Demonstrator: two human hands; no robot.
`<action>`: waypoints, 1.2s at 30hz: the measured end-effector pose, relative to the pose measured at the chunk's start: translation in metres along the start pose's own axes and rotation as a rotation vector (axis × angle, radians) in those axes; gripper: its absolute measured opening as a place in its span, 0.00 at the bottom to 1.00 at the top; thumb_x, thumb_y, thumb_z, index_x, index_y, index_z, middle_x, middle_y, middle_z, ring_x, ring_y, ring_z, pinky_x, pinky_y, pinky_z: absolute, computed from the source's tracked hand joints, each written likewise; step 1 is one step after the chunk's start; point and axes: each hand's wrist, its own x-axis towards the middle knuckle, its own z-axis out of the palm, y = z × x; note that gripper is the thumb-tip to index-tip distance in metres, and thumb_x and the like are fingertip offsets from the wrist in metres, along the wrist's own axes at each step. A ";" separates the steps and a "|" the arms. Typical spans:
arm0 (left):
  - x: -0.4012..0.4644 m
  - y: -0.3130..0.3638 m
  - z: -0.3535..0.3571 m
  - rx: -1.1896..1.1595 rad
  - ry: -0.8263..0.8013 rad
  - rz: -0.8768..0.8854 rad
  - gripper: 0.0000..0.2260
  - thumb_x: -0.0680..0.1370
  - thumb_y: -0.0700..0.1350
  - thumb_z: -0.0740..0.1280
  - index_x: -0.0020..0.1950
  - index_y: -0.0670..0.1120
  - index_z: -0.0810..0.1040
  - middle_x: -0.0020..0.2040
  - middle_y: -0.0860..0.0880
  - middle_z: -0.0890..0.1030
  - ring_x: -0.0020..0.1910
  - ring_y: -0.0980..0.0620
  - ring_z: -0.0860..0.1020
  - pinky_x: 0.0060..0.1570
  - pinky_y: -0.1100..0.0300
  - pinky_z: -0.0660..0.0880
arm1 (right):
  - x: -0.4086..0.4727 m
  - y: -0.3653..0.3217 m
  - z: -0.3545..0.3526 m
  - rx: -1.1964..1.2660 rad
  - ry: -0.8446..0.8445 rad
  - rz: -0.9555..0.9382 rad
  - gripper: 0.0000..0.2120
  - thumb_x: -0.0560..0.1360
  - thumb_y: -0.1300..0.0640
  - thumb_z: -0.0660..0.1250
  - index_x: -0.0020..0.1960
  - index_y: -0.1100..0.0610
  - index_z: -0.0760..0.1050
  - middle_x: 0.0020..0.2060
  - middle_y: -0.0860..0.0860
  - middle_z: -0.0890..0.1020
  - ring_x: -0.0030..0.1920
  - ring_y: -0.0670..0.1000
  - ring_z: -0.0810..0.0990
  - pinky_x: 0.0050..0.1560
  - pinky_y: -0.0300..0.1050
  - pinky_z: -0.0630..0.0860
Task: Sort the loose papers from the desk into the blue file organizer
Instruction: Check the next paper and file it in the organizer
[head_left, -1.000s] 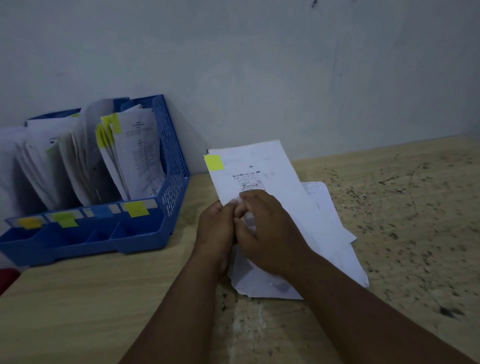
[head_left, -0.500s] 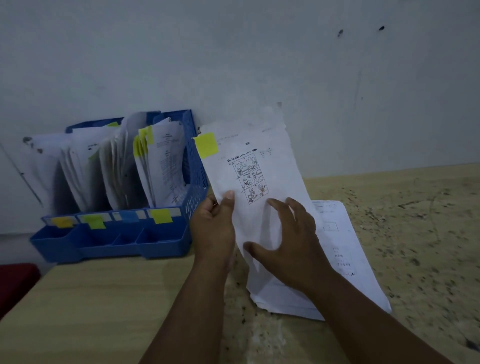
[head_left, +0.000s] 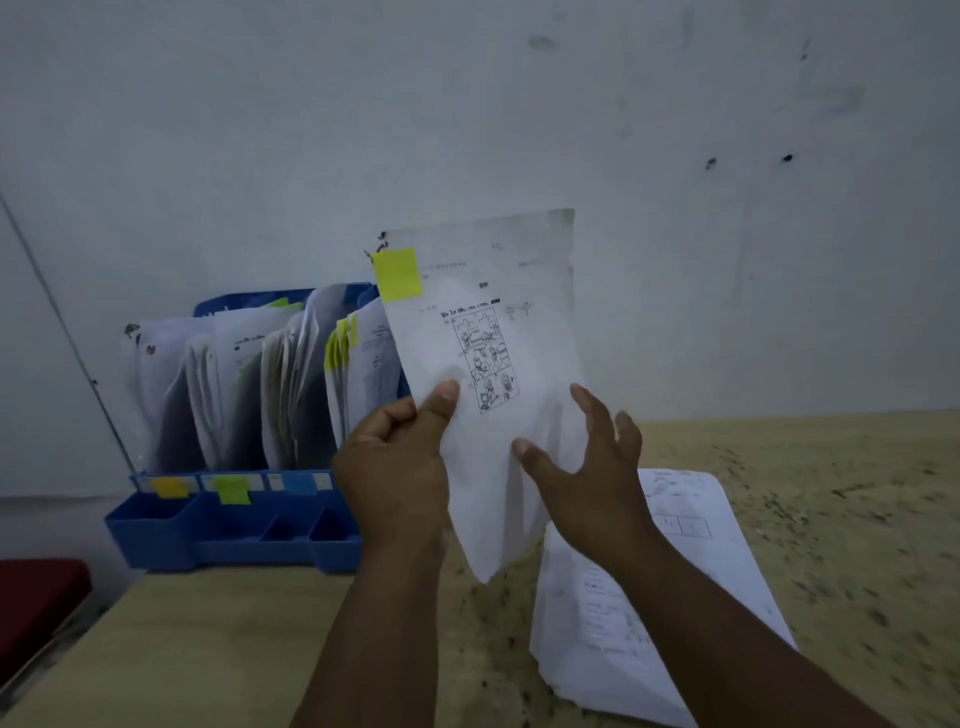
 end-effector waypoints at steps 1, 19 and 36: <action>0.004 0.005 0.000 0.004 0.000 0.028 0.09 0.69 0.46 0.80 0.40 0.43 0.84 0.41 0.45 0.87 0.44 0.43 0.86 0.43 0.48 0.84 | 0.005 -0.007 0.000 0.037 0.015 0.049 0.42 0.72 0.34 0.71 0.77 0.33 0.49 0.80 0.49 0.43 0.78 0.61 0.58 0.69 0.59 0.70; 0.073 0.040 -0.018 0.446 -0.164 0.454 0.04 0.78 0.50 0.73 0.48 0.51 0.81 0.45 0.55 0.84 0.45 0.55 0.83 0.42 0.56 0.82 | 0.057 -0.068 0.074 0.108 0.074 -0.263 0.02 0.81 0.53 0.66 0.52 0.47 0.76 0.41 0.36 0.75 0.40 0.35 0.75 0.38 0.25 0.71; 0.097 0.004 -0.039 0.973 -0.147 0.376 0.03 0.79 0.50 0.70 0.45 0.54 0.79 0.48 0.55 0.82 0.49 0.55 0.79 0.36 0.66 0.69 | 0.070 -0.089 0.123 0.129 -0.156 -0.327 0.17 0.76 0.57 0.65 0.63 0.61 0.73 0.60 0.58 0.81 0.58 0.57 0.79 0.59 0.54 0.79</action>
